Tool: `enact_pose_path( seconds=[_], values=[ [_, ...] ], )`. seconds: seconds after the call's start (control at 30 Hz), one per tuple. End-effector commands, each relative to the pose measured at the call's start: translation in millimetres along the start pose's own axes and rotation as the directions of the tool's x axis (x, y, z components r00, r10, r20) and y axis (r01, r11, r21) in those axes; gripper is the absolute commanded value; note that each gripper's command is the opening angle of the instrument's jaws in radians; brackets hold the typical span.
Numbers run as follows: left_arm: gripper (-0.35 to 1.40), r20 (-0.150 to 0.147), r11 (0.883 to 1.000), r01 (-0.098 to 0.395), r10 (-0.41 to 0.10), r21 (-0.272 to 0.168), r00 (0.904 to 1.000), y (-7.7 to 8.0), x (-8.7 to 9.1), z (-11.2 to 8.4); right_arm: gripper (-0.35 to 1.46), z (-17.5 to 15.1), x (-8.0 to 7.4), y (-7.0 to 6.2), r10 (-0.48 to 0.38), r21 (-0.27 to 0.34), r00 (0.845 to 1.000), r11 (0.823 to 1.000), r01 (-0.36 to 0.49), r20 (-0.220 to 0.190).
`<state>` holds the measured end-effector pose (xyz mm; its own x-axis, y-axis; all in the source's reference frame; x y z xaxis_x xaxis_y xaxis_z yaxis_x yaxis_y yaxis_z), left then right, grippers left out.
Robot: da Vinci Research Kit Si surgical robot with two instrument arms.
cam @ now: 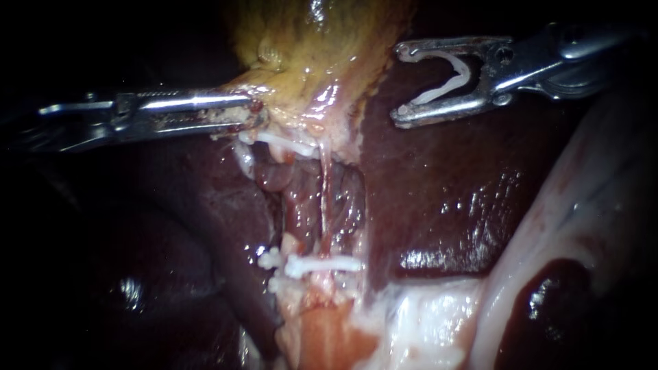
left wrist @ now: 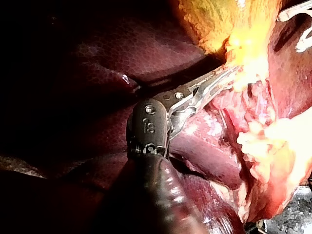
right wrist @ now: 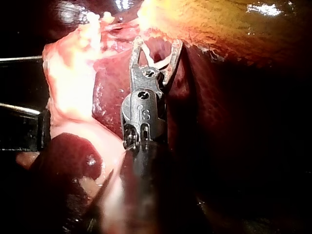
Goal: Clipping second clip right tube
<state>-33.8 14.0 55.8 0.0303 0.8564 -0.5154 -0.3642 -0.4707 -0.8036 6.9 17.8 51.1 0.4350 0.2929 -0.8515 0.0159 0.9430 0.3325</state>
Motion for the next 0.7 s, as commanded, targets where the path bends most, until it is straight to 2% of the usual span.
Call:
enact_pose_path(
  seconds=[0.03, 0.23, 0.37, 0.53, 0.7],
  values=[
    [-0.35, 0.0, 1.0, 0.0, 0.0, -0.001, 1.0, 0.0, 0.0, 0.0, 0.5, -0.1, -0.1, 0.0, -0.001, 0.001, 1.0, 1.0, 0.001, 0.0],
    [-0.35, 0.003, 1.0, 0.004, -0.004, -0.006, 1.0, 0.2, 0.7, -0.8, 0.5, -0.1, -0.1, 0.1, 0.0, 0.0, 1.0, 1.0, 0.0, 0.0],
    [-0.35, 0.009, 1.0, 0.013, -0.013, -0.006, 0.9999, 0.4, 2.3, -2.8, 0.5, -0.1, -0.2, 0.1, 0.0, 0.0, 1.0, 1.0, 0.0, 0.0],
    [-0.35, -0.019, 0.999, 0.034, -0.034, 0.008, 0.9993, 0.4, 4.7, -6.1, 0.5, -0.2, -0.2, 0.1, 0.0, 0.0, 1.0, 1.0, 0.0, 0.0],
    [-0.35, -0.031, 0.999, 0.03, -0.029, 0.021, 0.9991, 0.2, 5.8, -7.6, 0.5, -0.2, -0.3, 0.2, 0.0, 0.0, 1.0, 1.0, 0.0, 0.0]
  ],
)
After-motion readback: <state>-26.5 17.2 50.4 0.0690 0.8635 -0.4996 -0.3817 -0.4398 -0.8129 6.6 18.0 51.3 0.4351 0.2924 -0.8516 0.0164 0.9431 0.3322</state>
